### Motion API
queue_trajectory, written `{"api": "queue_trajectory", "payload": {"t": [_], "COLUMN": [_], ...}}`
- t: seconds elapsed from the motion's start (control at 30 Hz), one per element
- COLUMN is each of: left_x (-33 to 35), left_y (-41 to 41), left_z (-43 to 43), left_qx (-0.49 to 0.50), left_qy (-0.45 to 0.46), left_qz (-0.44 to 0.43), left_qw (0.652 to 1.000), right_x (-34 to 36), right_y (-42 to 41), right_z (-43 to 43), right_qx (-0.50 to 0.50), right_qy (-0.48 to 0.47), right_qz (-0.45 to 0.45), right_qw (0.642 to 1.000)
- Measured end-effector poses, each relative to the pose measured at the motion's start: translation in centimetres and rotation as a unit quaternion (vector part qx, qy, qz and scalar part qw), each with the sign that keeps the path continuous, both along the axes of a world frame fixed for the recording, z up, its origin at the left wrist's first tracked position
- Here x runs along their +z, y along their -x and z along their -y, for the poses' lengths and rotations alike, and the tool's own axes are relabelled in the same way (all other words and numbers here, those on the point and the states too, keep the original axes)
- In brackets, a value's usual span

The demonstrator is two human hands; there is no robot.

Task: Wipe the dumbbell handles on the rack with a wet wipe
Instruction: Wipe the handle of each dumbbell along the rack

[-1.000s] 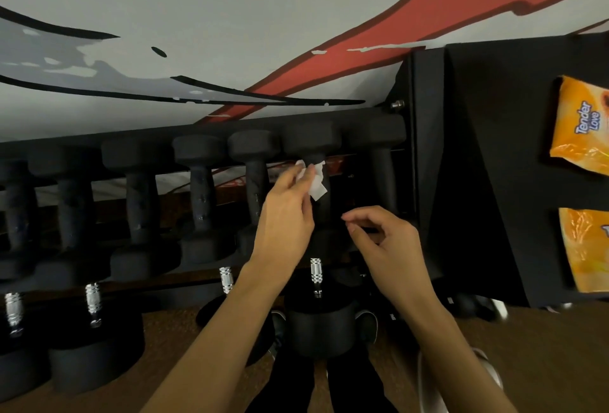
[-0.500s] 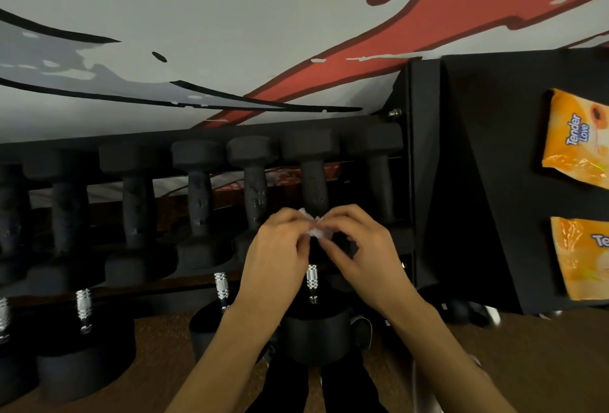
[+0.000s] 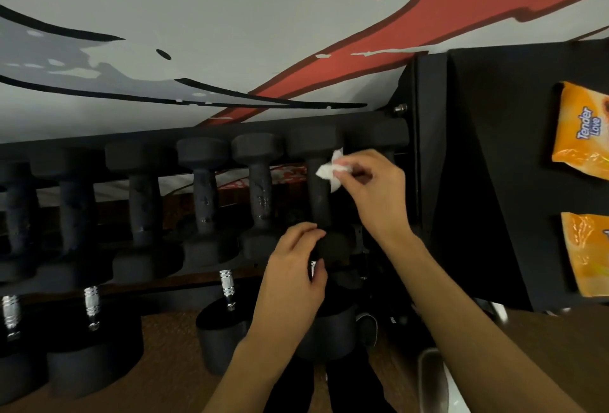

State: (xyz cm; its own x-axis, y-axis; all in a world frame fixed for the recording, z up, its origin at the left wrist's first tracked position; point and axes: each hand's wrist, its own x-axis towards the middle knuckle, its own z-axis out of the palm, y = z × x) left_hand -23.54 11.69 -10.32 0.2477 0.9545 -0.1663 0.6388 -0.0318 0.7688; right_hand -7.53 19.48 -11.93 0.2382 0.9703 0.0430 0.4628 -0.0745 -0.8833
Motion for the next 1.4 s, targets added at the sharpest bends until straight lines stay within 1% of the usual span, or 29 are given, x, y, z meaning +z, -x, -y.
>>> {"api": "queue_trajectory", "payload": {"t": [0.17,0.3,0.37,0.47,0.5,0.57,0.63,0.7,0.8,0.83,0.9,1.0,1.07,1.13,1.2,1.4], "left_x": [0.2,0.3,0.2,0.0,0.0,-0.2,-0.3,-0.4,-0.4,-0.5,-0.5,-0.6,-0.8,-0.9,-0.9,-1.1], "left_y": [0.1,0.4,0.4,0.4,0.3,0.3,0.3,0.4,0.6,0.6,0.5,0.6,0.6,0.6,0.6,1.2], "left_z": [-0.3,-0.8,-0.9,-0.8,-0.7,-0.6,-0.5,-0.5,-0.6,-0.6,-0.6,-0.5,-0.5,-0.5,-0.5,-1.0], "left_qx": [-0.025,-0.038,-0.039,-0.032,-0.028,-0.022,-0.021,-0.027,-0.032,-0.03,-0.026,-0.026,-0.025,-0.025,-0.026,-0.043], "left_qy": [-0.003,-0.016,-0.021,-0.025,-0.023,-0.023,-0.026,-0.028,-0.029,-0.029,-0.028,-0.027,-0.025,-0.025,-0.027,-0.026], "left_qz": [-0.028,-0.032,-0.032,-0.036,-0.037,-0.037,-0.039,-0.044,-0.044,-0.042,-0.038,-0.037,-0.036,-0.029,-0.021,-0.021], "left_qw": [0.999,0.999,0.998,0.999,0.999,0.999,0.999,0.998,0.998,0.998,0.999,0.999,0.999,0.999,0.999,0.999], "right_x": [-0.6,-1.2,-1.5,-1.4,-1.2,-0.8,-0.5,-0.6,-1.0,-1.0,-1.0,-0.7,-0.5,-0.3,-0.2,-0.1], "right_y": [1.1,0.2,-0.1,-0.6,-0.7,-0.5,0.0,0.7,1.6,1.6,1.1,-0.1,-0.8,-1.4,-1.5,1.0], "right_z": [-0.5,2.6,3.9,3.4,2.8,1.3,-0.2,-1.0,-0.4,0.2,1.4,2.9,4.2,5.0,4.9,0.1], "right_qx": [0.022,0.114,0.152,0.166,0.158,0.103,0.023,-0.038,-0.081,-0.082,-0.052,0.054,0.136,0.193,0.205,0.152], "right_qy": [0.003,-0.001,0.011,0.031,0.032,0.027,0.036,0.054,0.066,0.07,0.074,0.073,0.074,0.059,0.036,-0.047], "right_qz": [0.024,0.083,0.084,0.073,0.073,0.058,0.009,-0.039,-0.084,-0.077,-0.029,0.057,0.097,0.122,0.12,0.158], "right_qw": [0.999,0.99,0.985,0.983,0.984,0.993,0.999,0.997,0.991,0.991,0.996,0.994,0.983,0.972,0.971,0.975]}}
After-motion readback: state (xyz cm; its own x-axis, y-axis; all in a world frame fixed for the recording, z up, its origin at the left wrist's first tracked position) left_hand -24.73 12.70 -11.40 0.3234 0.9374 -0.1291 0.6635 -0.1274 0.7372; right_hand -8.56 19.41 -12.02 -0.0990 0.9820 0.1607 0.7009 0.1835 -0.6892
